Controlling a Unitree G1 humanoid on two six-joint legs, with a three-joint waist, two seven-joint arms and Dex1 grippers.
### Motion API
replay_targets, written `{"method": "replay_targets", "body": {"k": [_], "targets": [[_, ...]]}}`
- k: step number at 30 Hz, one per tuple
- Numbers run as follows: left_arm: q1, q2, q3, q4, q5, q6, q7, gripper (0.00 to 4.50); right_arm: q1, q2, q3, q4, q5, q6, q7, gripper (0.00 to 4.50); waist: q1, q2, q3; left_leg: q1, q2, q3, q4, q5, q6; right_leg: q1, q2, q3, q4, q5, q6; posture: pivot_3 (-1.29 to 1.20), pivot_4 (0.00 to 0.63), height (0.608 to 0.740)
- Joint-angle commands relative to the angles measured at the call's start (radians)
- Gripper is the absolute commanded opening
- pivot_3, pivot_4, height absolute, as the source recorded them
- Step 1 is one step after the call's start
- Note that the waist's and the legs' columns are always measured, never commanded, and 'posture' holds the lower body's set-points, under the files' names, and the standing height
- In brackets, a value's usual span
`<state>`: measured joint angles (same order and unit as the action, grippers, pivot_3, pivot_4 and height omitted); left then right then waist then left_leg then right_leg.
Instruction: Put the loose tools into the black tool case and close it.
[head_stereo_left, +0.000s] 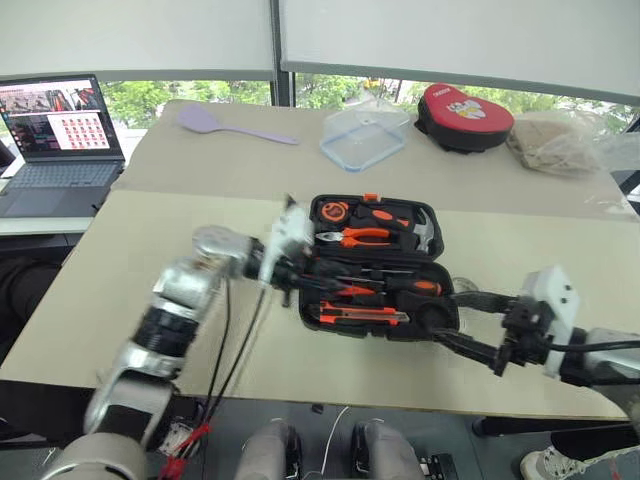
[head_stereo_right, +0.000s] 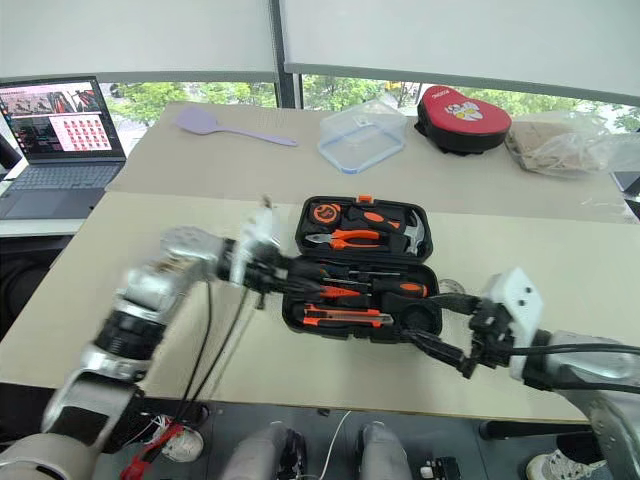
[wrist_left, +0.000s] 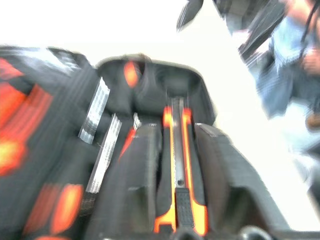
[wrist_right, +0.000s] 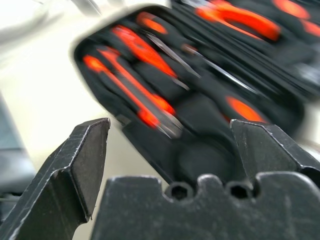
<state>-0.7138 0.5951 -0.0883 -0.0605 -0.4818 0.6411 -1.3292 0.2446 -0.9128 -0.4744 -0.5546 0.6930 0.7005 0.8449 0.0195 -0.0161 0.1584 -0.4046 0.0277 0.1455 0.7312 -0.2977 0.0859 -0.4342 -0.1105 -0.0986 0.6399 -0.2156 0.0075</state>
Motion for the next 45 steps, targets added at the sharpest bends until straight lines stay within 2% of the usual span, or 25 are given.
{"method": "replay_targets", "body": {"k": [1,4,10,16,19,21,23,28,37,42,45], "targets": [[0.028,0.084,0.045,-0.123,-0.133,0.110,-0.067,3.33,0.001,-0.073,-0.053,0.092,-0.055,-0.070,0.106,4.50,-0.002,0.000,0.000,0.001,0.000,0.000,0.000,0.000,0.000,0.001,0.000,0.000,0.000,0.000,0.000,0.00,0.150,0.731],[0.042,0.125,0.051,-0.167,-0.172,0.136,-0.077,4.44,-0.071,-0.146,0.014,0.222,-0.122,-0.148,0.194,4.50,-0.004,0.000,0.001,0.005,-0.001,0.000,0.000,0.000,0.000,0.006,0.000,0.000,-0.002,-0.005,0.008,0.00,0.150,0.731],[0.087,0.159,0.015,-0.242,-0.151,0.081,-0.066,4.44,-0.362,-0.209,0.303,0.512,-0.336,-0.404,0.354,4.50,-0.011,0.001,0.001,0.008,0.000,0.000,-0.002,0.000,-0.001,0.009,0.002,0.002,-0.007,-0.003,0.003,0.00,0.150,0.731],[0.126,0.189,-0.012,-0.287,-0.104,0.035,-0.032,4.44,-0.593,-0.139,0.514,0.726,-0.499,-0.657,0.464,4.50,-0.011,0.003,0.003,0.006,0.000,0.001,-0.003,0.001,-0.002,0.007,0.004,0.000,-0.008,-0.001,-0.001,0.00,0.150,0.731],[0.135,0.200,-0.006,-0.295,-0.108,0.045,-0.013,4.50,-0.646,-0.094,0.571,0.805,-0.543,-0.749,0.502,3.76,-0.010,0.003,0.003,0.007,0.000,0.001,-0.003,0.001,-0.002,0.008,0.003,0.000,-0.008,-0.001,-0.001,0.00,0.150,0.731],[0.141,0.211,-0.004,-0.300,-0.113,0.049,-0.006,4.50,-0.679,-0.069,0.609,0.876,-0.602,-0.829,0.496,2.94,-0.012,0.002,0.003,0.007,0.001,0.001,-0.003,0.001,-0.002,0.009,0.003,0.000,-0.008,-0.001,-0.001,0.00,0.150,0.731],[0.143,0.217,-0.003,-0.305,-0.115,0.048,-0.002,4.50,-0.705,-0.052,0.633,0.936,-0.646,-0.878,0.482,2.38,-0.012,0.003,0.003,0.007,0.001,0.001,-0.003,0.001,-0.002,0.009,0.003,0.000,-0.008,-0.001,-0.001,0.00,0.150,0.731],[0.131,0.223,-0.004,-0.308,-0.125,0.057,0.007,4.50,-0.745,-0.029,0.653,1.025,-0.702,-0.917,0.452,0.64,-0.015,0.003,0.003,0.009,0.001,0.001,-0.003,0.001,-0.003,0.011,0.003,0.000,-0.008,-0.001,-0.001,0.00,0.150,0.731],[0.113,0.214,-0.031,-0.287,-0.107,0.037,0.005,4.50,-0.717,-0.051,0.629,0.961,-0.699,-0.852,0.450,0.64,-0.018,0.003,0.003,0.010,0.001,0.002,-0.003,0.001,-0.003,0.011,0.003,0.000,-0.007,-0.001,-0.001,0.00,0.150,0.731],[0.103,0.210,-0.042,-0.272,-0.100,0.025,0.003,4.50,-0.693,-0.067,0.569,0.847,-0.609,-0.699,0.474,0.64,-0.016,0.004,0.003,0.010,0.001,0.002,-0.003,0.001,-0.003,0.011,0.002,0.000,-0.007,-0.001,-0.001,0.00,0.150,0.731],[0.100,0.209,-0.046,-0.265,-0.097,0.019,-0.001,4.50,-0.685,-0.081,0.555,0.818,-0.610,-0.682,0.460,1.38,-0.018,0.005,0.004,0.010,0.001,0.002,-0.003,0.001,-0.003,0.010,0.002,0.001,-0.006,-0.001,-0.001,0.00,0.150,0.731]]}}
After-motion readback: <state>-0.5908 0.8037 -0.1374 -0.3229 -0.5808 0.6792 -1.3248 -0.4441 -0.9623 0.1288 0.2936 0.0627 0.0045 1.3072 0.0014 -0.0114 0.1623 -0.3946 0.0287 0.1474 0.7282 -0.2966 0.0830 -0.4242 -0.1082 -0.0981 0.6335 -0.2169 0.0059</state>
